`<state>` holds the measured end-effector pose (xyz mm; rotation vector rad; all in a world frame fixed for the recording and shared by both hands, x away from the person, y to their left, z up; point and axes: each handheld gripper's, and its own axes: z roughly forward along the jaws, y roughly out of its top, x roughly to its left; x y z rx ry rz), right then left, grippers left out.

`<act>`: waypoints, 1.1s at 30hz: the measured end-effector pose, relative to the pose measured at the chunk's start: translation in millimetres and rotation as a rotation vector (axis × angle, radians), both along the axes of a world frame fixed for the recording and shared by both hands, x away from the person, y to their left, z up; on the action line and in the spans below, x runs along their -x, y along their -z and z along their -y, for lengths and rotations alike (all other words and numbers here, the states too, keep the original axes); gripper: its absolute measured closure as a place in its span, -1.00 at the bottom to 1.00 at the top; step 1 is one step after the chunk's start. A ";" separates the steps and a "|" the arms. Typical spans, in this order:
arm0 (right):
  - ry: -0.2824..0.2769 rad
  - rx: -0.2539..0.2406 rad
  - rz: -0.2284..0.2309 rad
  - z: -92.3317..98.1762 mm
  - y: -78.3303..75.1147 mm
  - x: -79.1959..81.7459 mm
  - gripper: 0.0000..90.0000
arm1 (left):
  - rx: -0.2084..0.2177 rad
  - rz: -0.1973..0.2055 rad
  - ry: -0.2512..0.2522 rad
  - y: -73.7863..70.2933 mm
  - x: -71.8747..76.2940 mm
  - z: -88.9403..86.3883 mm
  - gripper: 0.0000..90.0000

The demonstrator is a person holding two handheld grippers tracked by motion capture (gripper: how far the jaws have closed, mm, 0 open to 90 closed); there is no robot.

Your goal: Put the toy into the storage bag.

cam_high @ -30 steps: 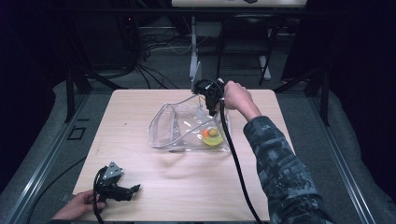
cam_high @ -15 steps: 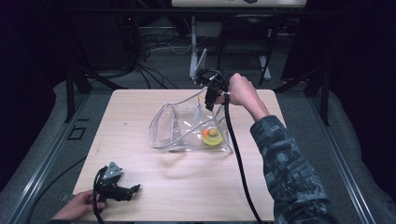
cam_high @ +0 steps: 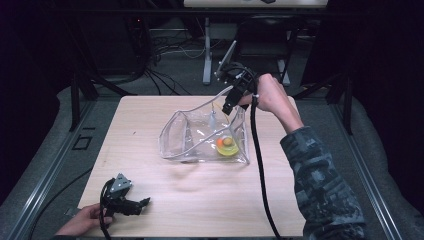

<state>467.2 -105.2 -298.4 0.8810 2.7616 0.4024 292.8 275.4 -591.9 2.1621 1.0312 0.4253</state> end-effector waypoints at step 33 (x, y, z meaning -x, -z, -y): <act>0.147 -0.105 -0.003 101.7 42.7 31.7 -1.00 | -0.003 -0.004 0.003 -0.4 -0.1 -0.3 -1.00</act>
